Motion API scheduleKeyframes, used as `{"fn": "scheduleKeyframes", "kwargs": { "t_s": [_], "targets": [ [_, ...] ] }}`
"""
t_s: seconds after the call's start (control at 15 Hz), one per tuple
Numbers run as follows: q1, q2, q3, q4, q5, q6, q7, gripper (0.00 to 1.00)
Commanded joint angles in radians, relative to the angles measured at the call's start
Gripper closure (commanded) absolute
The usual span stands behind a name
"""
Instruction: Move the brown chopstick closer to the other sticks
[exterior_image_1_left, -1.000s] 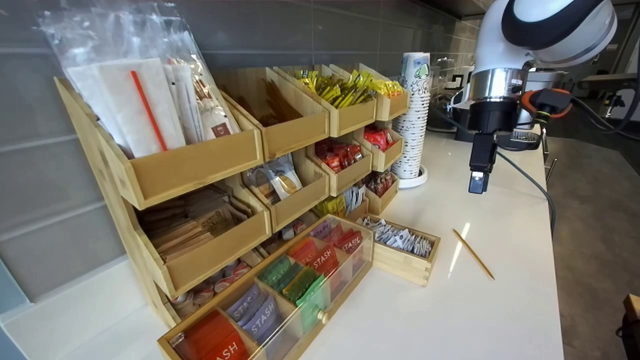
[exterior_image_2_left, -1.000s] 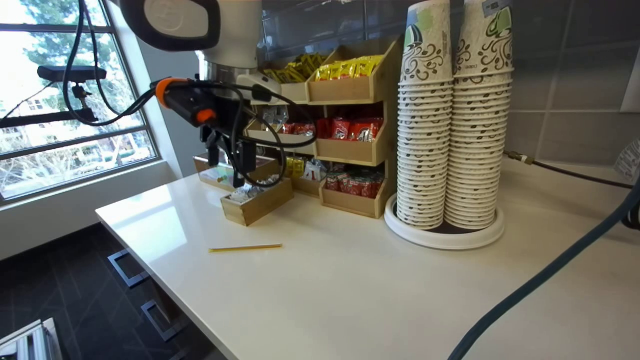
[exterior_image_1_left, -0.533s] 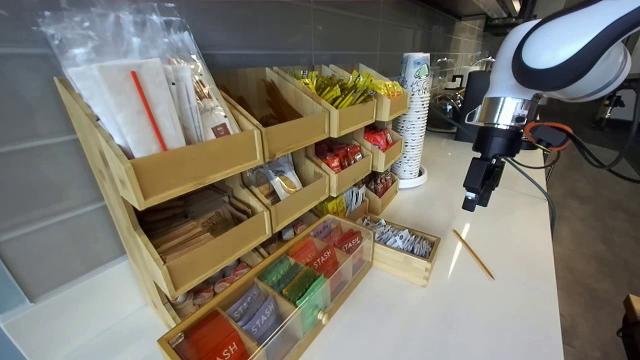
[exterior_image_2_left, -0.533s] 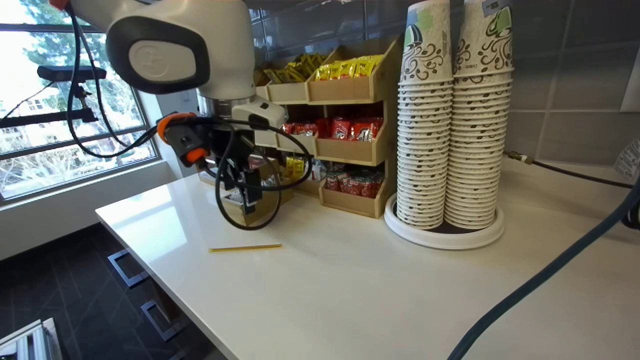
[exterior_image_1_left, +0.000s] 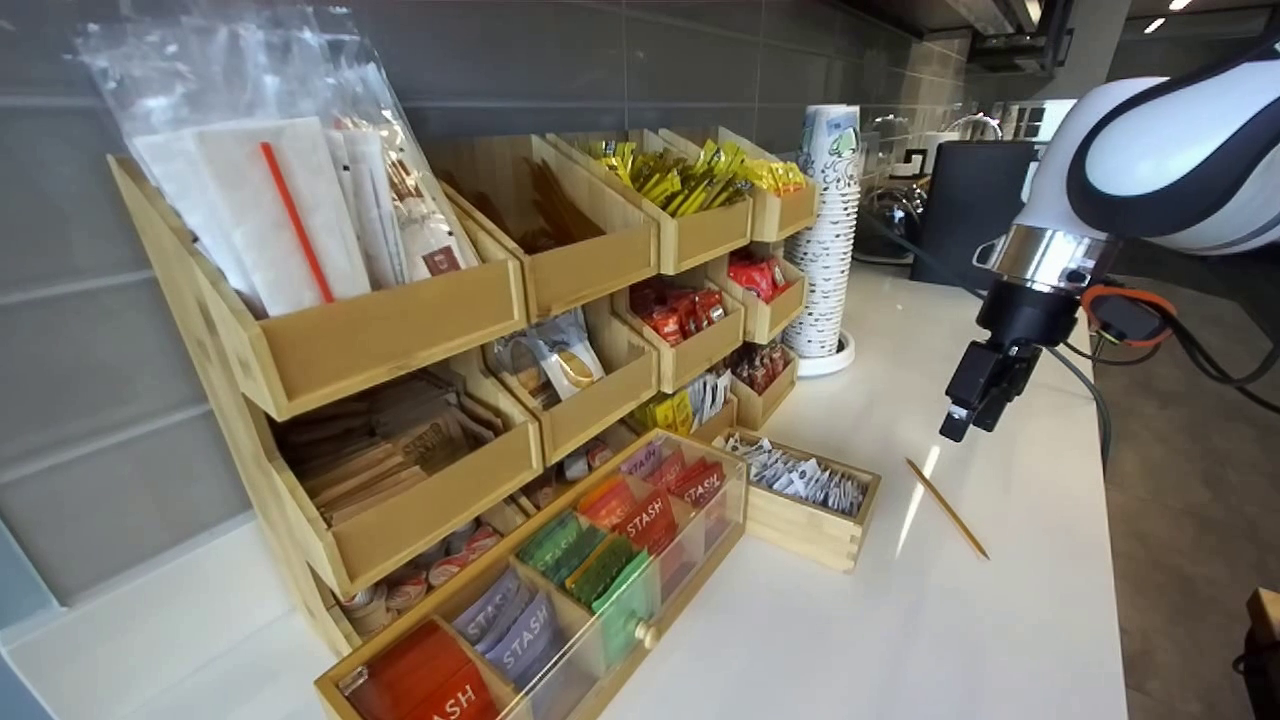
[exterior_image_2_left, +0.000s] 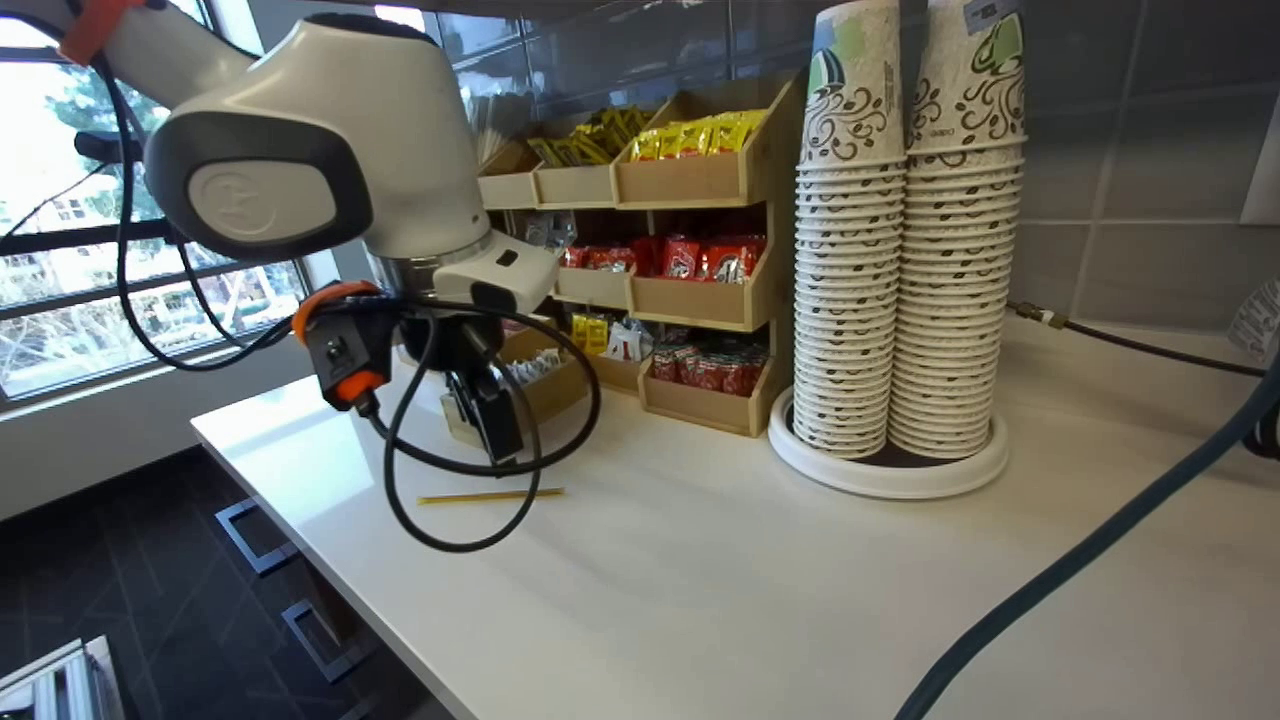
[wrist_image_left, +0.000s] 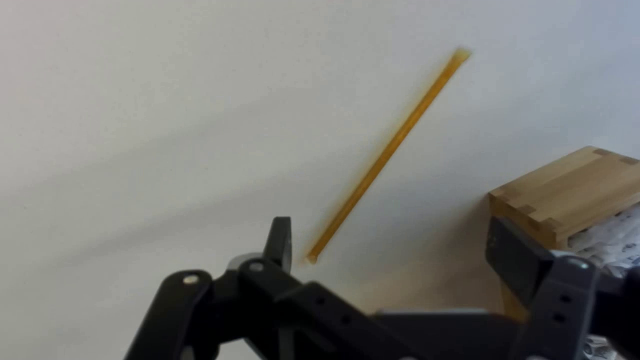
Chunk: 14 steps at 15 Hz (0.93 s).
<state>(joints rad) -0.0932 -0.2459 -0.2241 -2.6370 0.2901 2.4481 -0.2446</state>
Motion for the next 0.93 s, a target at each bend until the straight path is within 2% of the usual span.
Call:
{"fn": "scheduleKeyframes", "kwargs": {
  "t_s": [0.0, 0.13, 0.2, 0.6, 0.87],
  "targets": [
    [-0.004, -0.007, 0.003, -0.004, -0.001, -0.002, 0.001, 0.00],
    [-0.003, -0.014, 0.002, -0.006, -0.001, -0.002, 0.001, 0.00],
    [-0.009, -0.016, 0.029, -0.019, -0.032, 0.028, 0.062, 0.00],
    [-0.023, 0.013, 0.149, -0.011, -0.177, 0.038, 0.398, 0.00],
    [-0.028, 0.055, 0.190, 0.020, -0.250, 0.029, 0.571, 0.00]
  ]
}}
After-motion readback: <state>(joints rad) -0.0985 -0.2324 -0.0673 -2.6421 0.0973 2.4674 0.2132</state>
